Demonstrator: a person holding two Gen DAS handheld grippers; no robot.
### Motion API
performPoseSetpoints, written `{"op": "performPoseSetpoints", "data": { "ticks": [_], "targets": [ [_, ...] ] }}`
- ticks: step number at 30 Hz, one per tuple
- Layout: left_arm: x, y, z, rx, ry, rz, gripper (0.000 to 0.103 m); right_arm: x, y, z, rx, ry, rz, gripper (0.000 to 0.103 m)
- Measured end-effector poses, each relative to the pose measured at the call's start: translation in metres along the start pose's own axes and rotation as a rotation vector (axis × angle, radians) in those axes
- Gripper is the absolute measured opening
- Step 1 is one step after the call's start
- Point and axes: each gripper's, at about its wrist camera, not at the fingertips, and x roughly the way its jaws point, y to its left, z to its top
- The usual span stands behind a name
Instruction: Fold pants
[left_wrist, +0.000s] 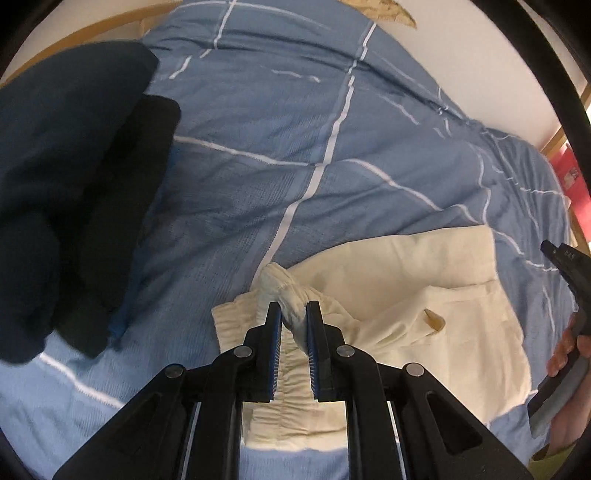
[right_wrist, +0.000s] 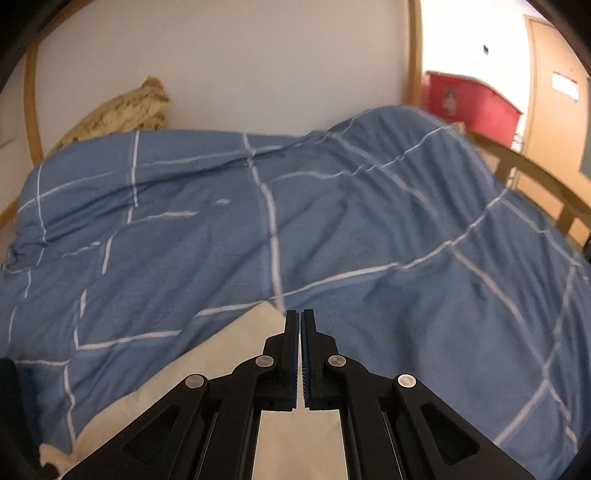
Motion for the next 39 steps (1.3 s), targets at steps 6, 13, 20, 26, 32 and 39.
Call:
{"op": "performPoseSetpoints", "data": {
  "ticks": [6, 13, 20, 26, 32, 39],
  "targets": [
    [0.010, -0.013, 0.004, 0.119, -0.010, 0.177, 0.052, 0.030, 0.005, -0.004, -0.038, 0.067, 0.009, 0.021],
    [-0.034, -0.048, -0.004, 0.418, -0.196, 0.372, 0.084, 0.031, 0.001, -0.006, -0.141, 0.124, 0.000, 0.046],
    [-0.054, -0.054, 0.003, 0.487, -0.206, 0.348, 0.088, 0.009, -0.005, -0.004, -0.261, 0.188, 0.022, 0.059],
    [-0.084, -0.048, -0.011, 0.471, -0.088, 0.100, 0.087, -0.040, -0.019, -0.013, -0.193, 0.216, 0.074, 0.059],
    [-0.124, -0.048, -0.034, 0.481, -0.072, 0.004, 0.087, -0.098, -0.029, -0.023, -0.214, 0.196, 0.045, 0.059],
    [-0.144, -0.056, -0.047, 0.508, -0.076, 0.030, 0.087, -0.136, -0.037, -0.029, -0.286, 0.162, 0.041, 0.059]
  ]
}}
